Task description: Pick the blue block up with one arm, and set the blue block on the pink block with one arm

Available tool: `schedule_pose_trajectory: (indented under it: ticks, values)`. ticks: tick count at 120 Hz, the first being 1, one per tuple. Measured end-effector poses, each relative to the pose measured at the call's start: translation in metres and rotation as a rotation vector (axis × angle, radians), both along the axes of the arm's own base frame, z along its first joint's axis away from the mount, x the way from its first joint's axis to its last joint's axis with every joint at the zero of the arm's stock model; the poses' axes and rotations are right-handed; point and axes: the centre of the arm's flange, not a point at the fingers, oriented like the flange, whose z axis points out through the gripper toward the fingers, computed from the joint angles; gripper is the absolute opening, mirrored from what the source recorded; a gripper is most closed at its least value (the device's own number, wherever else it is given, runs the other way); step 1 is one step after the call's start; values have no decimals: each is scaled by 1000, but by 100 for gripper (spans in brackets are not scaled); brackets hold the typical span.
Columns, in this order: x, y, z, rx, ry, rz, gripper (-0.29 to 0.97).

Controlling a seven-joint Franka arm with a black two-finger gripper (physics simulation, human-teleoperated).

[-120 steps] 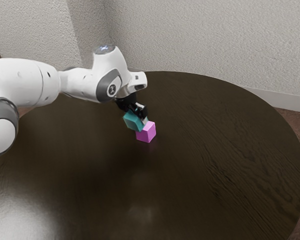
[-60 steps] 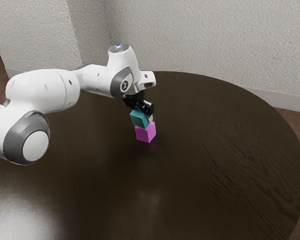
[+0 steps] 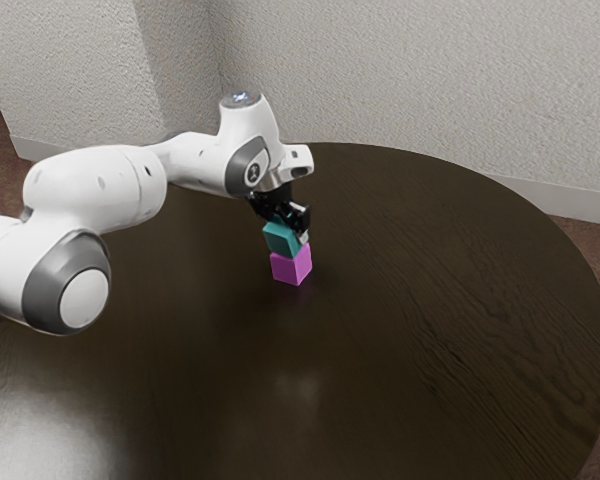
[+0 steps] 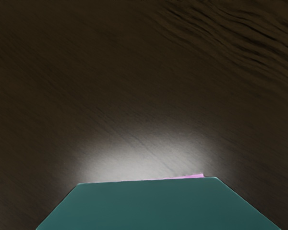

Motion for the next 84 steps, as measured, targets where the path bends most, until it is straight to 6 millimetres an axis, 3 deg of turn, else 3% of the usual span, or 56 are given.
schedule_pose_trajectory:
  ticks: [30,35,46,54,65,73,84]
  values:
    - [2,-2,-1,-18,-1,-7,54]
    - [0,-1,10,-23,-11,-6,57]
    - [-29,3,71,-46,-33,10,61]
    - [-67,15,124,-72,-55,35,63]
    - [-137,27,202,-111,-101,48,65]
    - [-178,27,223,-135,-91,45,65]
    - [-216,27,253,-156,-62,42,66]
